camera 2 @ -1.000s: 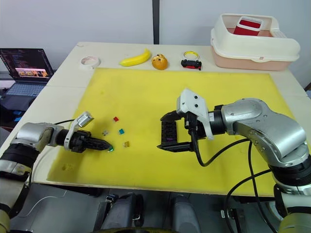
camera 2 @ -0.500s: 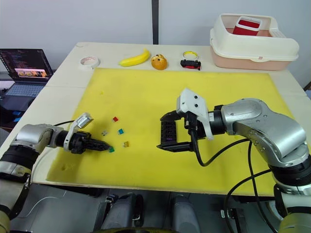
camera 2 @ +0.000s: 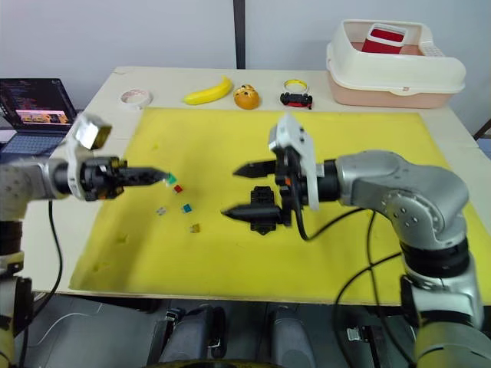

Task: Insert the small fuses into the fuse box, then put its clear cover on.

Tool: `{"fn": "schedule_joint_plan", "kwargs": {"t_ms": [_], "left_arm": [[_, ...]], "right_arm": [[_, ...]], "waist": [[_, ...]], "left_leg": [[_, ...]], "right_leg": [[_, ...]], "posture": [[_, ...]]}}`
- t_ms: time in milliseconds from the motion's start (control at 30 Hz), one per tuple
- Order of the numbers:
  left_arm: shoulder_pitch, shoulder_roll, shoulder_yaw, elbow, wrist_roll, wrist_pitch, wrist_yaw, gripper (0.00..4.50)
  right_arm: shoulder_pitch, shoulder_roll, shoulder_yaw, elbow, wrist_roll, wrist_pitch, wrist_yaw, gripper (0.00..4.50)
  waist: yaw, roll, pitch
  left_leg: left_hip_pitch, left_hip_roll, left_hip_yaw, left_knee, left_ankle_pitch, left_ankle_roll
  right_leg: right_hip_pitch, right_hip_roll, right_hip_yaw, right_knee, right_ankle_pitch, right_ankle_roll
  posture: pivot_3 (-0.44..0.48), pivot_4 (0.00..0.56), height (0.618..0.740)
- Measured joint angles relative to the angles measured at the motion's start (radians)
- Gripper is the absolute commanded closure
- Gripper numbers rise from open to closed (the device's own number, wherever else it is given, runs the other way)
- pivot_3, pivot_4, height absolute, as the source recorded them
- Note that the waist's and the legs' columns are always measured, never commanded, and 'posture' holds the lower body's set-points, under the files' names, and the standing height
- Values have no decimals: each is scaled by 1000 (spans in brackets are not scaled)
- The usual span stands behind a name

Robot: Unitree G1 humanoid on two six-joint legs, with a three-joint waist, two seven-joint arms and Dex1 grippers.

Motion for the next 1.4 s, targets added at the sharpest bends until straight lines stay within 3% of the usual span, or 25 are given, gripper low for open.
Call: {"fn": "schedule_joint_plan", "kwargs": {"t_ms": [167, 367, 500, 1400], "left_arm": [[-85, -123, 16, -79, -81, 2, 126, 4466], [-138, -189, -26, -60, -91, -79, 169, 4466], [-137, -202, -66, -41, -75, -134, 168, 4500], [-133, -185, -87, -5, -61, -196, 137, 4500]], "right_arm": [[-93, 127, -100, 152, 197, 125, -225, 0], [-94, 136, -117, 164, 347, 155, -343, 0], [-96, 134, -115, 165, 403, 149, -396, 1276], [-109, 74, -54, 166, 470, 102, -437, 1276]], "waist": [[9, -1, 0], [-2, -1, 0], [-3, -1, 0], [0, -1, 0]], "left_leg": [[0, -1, 0, 0, 0, 0], [0, 0, 1, 0, 0, 0], [-1, 0, 1, 0, 0, 0], [-1, 0, 1, 0, 0, 0]], "right_leg": [[1, 0, 0, -1, 1, 1], [0, 3, 0, 0, 1, 1], [-1, 3, 0, 0, 1, 1], [-1, 3, 0, -1, 1, 1]], "posture": [[0, 150, 740], [0, 150, 740], [0, 150, 740], [0, 150, 740]]}}
